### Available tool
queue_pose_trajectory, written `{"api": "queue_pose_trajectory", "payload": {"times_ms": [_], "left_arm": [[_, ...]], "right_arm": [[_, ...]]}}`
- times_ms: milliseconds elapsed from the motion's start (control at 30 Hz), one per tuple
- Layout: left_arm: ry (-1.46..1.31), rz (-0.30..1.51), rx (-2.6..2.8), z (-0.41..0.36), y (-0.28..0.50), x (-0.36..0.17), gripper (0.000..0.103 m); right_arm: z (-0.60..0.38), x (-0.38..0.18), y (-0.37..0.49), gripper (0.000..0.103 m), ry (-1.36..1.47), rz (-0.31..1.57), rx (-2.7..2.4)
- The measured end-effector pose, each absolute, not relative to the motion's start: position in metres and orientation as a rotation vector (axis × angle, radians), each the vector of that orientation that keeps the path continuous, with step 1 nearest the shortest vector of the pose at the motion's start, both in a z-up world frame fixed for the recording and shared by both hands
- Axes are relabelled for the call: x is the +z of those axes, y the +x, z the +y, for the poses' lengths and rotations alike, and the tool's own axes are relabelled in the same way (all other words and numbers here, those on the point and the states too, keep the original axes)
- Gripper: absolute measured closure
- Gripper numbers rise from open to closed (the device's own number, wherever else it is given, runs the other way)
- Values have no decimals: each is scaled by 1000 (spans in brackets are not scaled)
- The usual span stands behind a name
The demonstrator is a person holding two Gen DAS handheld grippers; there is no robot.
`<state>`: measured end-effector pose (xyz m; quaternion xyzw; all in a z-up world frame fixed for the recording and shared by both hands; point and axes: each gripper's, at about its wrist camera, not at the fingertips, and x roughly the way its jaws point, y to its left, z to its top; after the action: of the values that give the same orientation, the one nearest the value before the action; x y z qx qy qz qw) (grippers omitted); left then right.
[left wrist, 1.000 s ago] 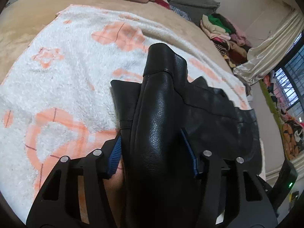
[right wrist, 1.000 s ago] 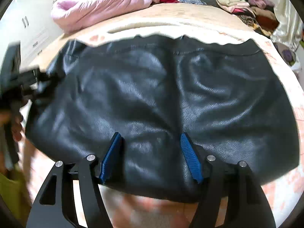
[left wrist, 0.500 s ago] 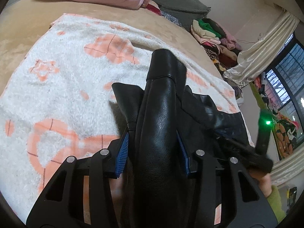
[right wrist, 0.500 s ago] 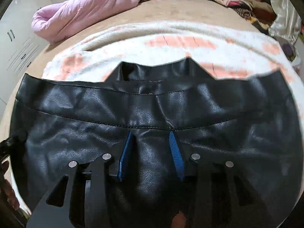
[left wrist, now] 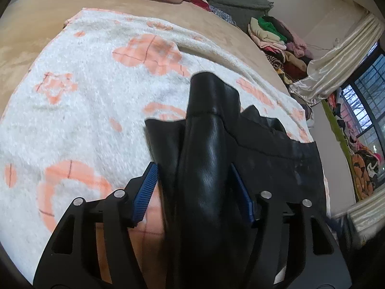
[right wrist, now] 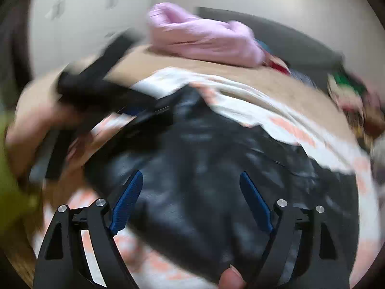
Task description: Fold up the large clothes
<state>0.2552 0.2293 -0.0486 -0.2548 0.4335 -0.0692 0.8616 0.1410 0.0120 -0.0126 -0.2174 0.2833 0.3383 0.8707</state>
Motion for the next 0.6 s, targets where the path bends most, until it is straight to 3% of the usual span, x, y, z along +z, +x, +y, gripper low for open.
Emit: {"api": "queue_pose_trajectory", "payload": {"times_ms": [167,333,433,467,500,600], "left_arm": [[-521,929,-139,232,262,-52,40],[-530,935,-144,235,263,-55,40],[-517,928,-159,233,262,-55,54],[-513,928,-159,233,262,-55,55],[-506,926,-158,231,262,-54,57],[-479,913,-148,226,260,-50,64]], "right_arm": [[58,-48,102,20,-706,562,725],[89,-72,95,20,-838,526,637],[96,-73,98,21,-835,508,606],[98,-74,97,24,-837,499,601],[98,-74,95,37,-837,494,609],[93,-68,82,56,-847,430,610]]}}
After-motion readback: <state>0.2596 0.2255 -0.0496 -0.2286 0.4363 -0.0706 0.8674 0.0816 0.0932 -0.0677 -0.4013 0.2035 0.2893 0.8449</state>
